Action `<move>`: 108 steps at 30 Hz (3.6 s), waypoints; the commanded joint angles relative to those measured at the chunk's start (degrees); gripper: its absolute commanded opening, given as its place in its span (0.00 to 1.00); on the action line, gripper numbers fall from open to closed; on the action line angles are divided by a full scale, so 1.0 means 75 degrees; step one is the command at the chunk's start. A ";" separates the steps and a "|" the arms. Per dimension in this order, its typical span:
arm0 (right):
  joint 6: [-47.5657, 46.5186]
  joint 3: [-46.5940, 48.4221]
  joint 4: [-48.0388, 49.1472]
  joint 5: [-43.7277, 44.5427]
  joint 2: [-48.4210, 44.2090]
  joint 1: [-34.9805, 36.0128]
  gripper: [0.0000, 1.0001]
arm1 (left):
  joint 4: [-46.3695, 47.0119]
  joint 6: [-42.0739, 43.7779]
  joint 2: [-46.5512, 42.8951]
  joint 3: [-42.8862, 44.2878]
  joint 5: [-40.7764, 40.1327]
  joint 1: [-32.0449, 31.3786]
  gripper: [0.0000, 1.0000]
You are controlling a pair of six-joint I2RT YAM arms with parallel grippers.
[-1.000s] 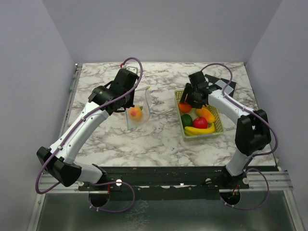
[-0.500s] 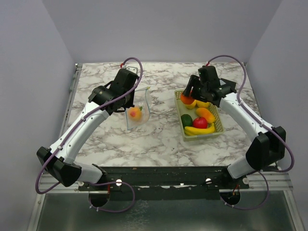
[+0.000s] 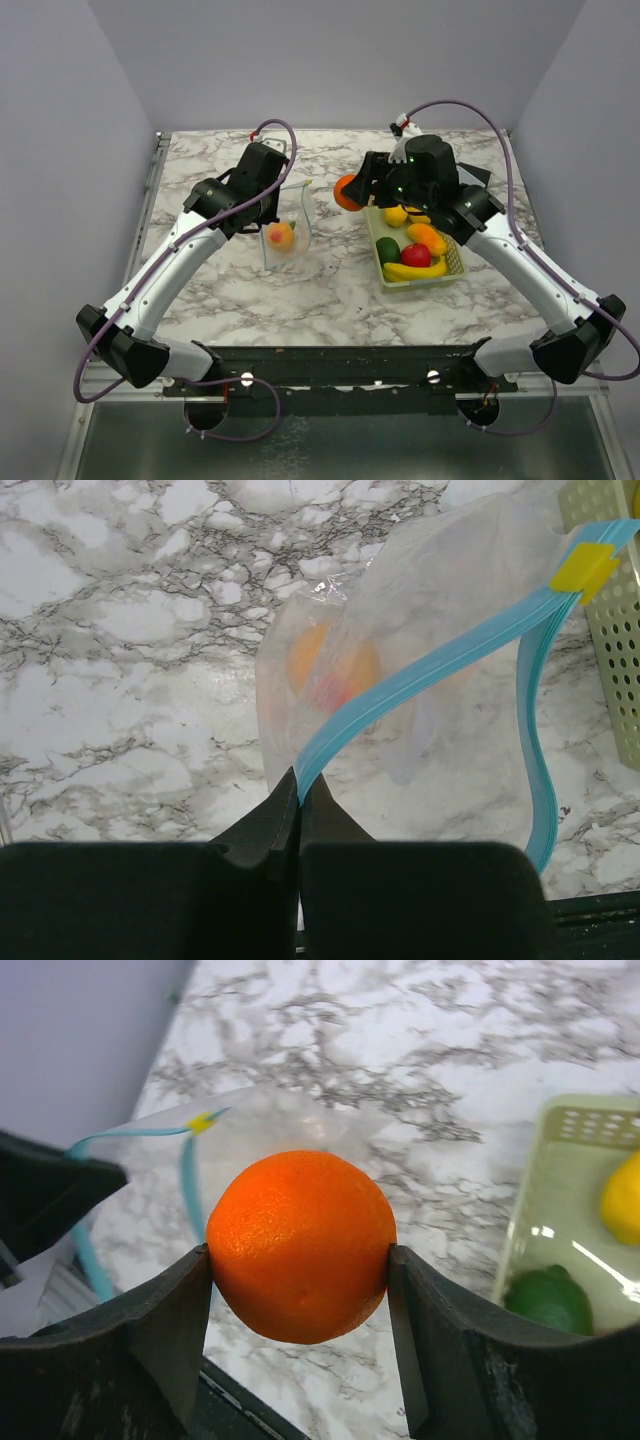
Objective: Place the food in the zip-top bag and seal the zipper
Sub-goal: Place the fake fruit in the zipper food storage bag, then adjust the zipper food storage bag at the center of the board.
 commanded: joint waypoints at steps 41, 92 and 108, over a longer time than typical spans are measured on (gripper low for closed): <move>-0.0348 0.2001 -0.0156 0.1728 0.2322 0.2997 0.28 | -0.0122 0.0082 -0.0069 0.0099 0.0288 -0.0032 0.00; 0.1619 0.0362 -0.0364 0.1494 0.1027 0.2985 0.86 | -0.0152 0.0122 0.0141 0.0224 0.0451 -0.0026 0.00; 0.2826 -0.0124 -0.0087 0.2037 0.1618 0.2985 0.57 | -0.0159 0.0176 0.0019 0.0076 0.0666 -0.0026 0.00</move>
